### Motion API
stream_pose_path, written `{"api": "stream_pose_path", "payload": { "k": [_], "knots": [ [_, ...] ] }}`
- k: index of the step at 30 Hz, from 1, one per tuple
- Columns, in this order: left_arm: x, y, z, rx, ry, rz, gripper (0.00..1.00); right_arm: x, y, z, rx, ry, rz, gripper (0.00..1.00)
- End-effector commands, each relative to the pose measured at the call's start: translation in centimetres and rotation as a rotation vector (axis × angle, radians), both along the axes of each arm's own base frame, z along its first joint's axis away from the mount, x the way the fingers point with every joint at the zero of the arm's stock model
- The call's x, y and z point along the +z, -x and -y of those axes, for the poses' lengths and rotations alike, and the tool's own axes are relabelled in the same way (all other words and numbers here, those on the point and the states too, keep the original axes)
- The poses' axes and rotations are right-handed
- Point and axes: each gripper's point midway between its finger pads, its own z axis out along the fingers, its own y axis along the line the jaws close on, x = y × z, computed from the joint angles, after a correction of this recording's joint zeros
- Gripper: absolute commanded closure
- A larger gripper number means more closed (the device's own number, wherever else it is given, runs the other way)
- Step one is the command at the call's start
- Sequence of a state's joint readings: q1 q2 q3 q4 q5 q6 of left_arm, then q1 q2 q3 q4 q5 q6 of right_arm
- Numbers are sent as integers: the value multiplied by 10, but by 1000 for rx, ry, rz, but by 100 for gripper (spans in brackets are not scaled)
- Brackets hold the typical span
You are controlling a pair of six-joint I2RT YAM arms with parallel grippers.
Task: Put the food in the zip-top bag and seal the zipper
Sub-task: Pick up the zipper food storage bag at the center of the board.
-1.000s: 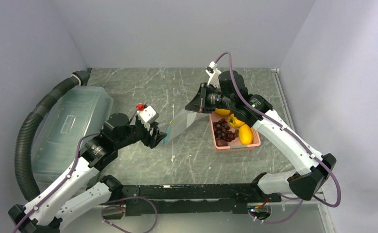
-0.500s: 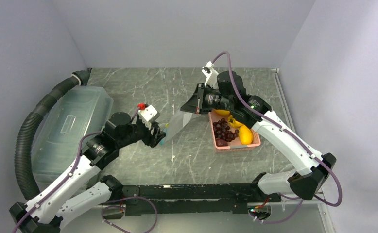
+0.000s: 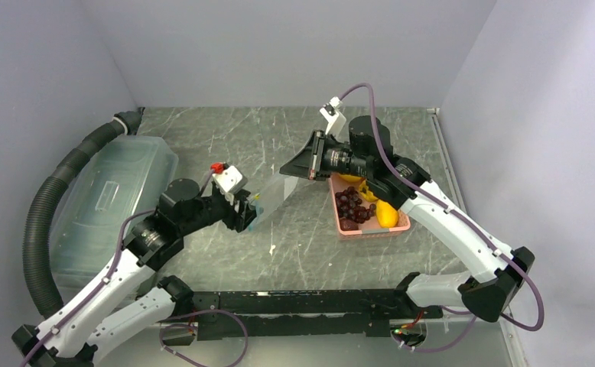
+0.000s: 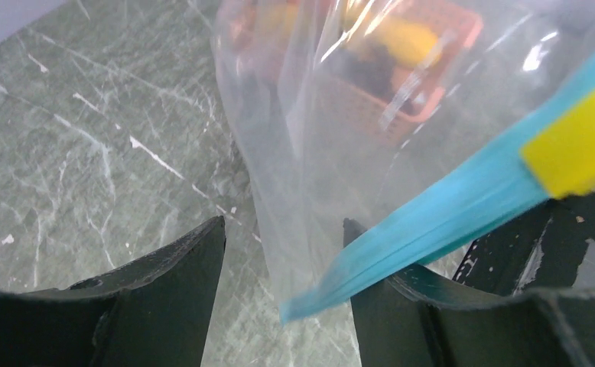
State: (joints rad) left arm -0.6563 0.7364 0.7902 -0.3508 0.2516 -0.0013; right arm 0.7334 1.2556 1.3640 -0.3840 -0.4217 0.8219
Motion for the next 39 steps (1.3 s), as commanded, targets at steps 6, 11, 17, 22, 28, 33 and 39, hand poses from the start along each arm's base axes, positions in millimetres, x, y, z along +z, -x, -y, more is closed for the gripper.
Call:
{"api": "stream_pose_path", "payload": {
  "k": [6, 11, 17, 22, 28, 33, 39],
  "knots": [
    [38, 15, 7, -69, 133, 99, 44, 17, 9, 2, 0, -96, 16, 100],
    [41, 21, 7, -97, 136, 101, 52, 18, 7, 5, -24, -100, 17, 100],
    [44, 30, 8, -133, 149, 104, 51, 23, 8, 11, -53, -111, 27, 100],
    [44, 32, 11, -147, 160, 95, 50, 36, 9, 13, -64, -144, 39, 100],
    [44, 33, 13, -158, 164, 89, 52, 53, 9, 13, -67, -172, 55, 100],
    [45, 30, 13, -149, 165, 93, 60, 59, 10, 11, -59, -194, 51, 100],
    [45, 31, 16, -160, 167, 75, 69, 68, 10, 11, -62, -220, 55, 100]
  ]
}}
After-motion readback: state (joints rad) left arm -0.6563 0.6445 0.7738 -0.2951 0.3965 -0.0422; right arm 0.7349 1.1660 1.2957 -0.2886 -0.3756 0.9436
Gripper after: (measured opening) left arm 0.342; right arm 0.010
